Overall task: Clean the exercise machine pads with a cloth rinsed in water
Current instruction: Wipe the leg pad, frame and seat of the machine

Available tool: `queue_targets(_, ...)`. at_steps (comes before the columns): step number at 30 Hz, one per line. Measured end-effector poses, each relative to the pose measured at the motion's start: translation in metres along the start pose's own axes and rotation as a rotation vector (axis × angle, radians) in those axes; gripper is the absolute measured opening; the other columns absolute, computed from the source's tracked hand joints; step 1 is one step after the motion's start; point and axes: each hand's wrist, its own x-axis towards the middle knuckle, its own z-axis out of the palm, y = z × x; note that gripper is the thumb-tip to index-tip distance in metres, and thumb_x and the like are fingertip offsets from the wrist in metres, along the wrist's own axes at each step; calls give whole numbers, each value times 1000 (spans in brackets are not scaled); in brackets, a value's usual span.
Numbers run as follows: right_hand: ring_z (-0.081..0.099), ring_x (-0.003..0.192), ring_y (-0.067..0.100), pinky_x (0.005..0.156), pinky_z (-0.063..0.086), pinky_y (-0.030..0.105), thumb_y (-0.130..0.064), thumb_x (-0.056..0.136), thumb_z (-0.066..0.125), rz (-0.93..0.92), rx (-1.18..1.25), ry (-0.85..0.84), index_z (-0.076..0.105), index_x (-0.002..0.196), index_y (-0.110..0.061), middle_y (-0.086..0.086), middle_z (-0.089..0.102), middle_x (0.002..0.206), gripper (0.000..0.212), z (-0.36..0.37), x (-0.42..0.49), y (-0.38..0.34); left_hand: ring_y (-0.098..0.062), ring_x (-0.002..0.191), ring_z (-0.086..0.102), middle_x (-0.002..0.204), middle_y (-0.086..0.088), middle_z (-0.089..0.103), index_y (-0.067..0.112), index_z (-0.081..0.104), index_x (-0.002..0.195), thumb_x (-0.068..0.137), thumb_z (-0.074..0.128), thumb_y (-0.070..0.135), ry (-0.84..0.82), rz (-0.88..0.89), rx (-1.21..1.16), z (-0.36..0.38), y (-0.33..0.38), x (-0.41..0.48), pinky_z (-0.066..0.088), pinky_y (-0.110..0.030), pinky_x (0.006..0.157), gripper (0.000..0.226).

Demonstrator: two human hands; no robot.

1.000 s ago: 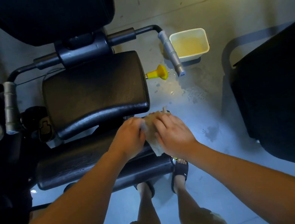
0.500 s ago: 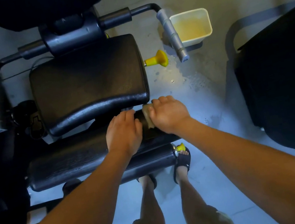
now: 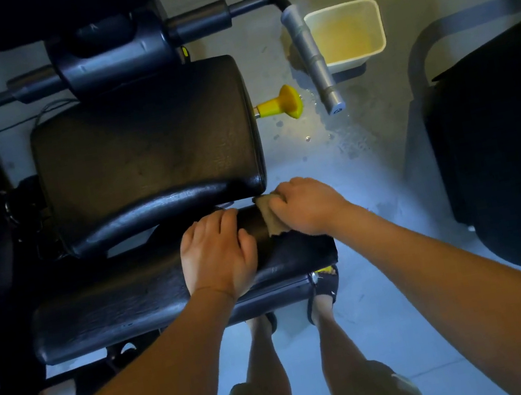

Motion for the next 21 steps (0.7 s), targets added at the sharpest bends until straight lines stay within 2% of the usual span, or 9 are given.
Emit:
queue_targets(4,53,95,29,75,37,36,-35,107,30,96,233,-228,56,92,-14,11,57,96,37,-13,31,16,-23,114,59,124,0,66,20,62,128,95,34,41,-10,9,23,5,-2,0,40,-42,104,47)
queue_targets(7,58,84,27,64,45,34,-40,105,32,137,404,-316,60,93,-16,10,59,91,39,-21,34,31,-22,116,58,126,1,66,21,60,130,95,34,41,-8,11,36,6,-1,0,39,-41,104,48)
queue_targets(9,59,81,24,65,48,34,-43,104,34,136,453,-318,65,88,-21,5,62,88,41,-19,34,33,-22,116,58,126,0,66,20,61,130,95,34,40,6,16,39,8,-1,0,39,-41,103,48)
queue_targets(11,65,87,22,78,54,38,-47,95,38,98,469,-264,73,78,-26,-3,69,86,44,-10,33,34,-24,116,59,126,-1,66,18,61,130,95,33,39,17,26,42,10,-1,-1,40,-42,102,49)
queue_targets(12,67,94,20,87,55,39,-51,89,39,72,458,-229,76,78,-28,-6,73,89,45,-6,31,33,-24,116,59,126,-1,66,18,61,130,95,34,39,26,28,45,11,-2,-1,40,-42,101,49)
queue_targets(14,65,100,19,95,51,41,-58,85,35,24,392,-145,73,89,-31,-5,73,98,46,1,22,31,-25,115,59,125,-1,66,18,61,129,94,34,39,37,23,44,12,-1,-2,39,-43,99,49)
queue_targets(17,53,115,25,97,47,44,-57,88,30,-31,257,11,60,113,-27,3,59,115,49,14,1,27,-26,113,58,122,-1,67,19,60,127,93,36,39,44,24,44,12,1,-1,39,-42,98,47)
queue_targets(19,45,123,26,96,49,43,-49,95,36,-61,225,158,53,132,-23,6,51,127,48,25,-16,22,-26,111,59,120,-2,67,19,61,126,93,35,39,46,27,47,12,1,-1,39,-42,96,46)
queue_targets(21,42,128,27,91,54,43,-44,98,41,-90,166,361,49,142,-18,7,50,133,52,41,-34,16,-27,109,60,118,-2,68,19,61,125,92,34,39,52,23,50,12,1,-2,41,-43,96,47)
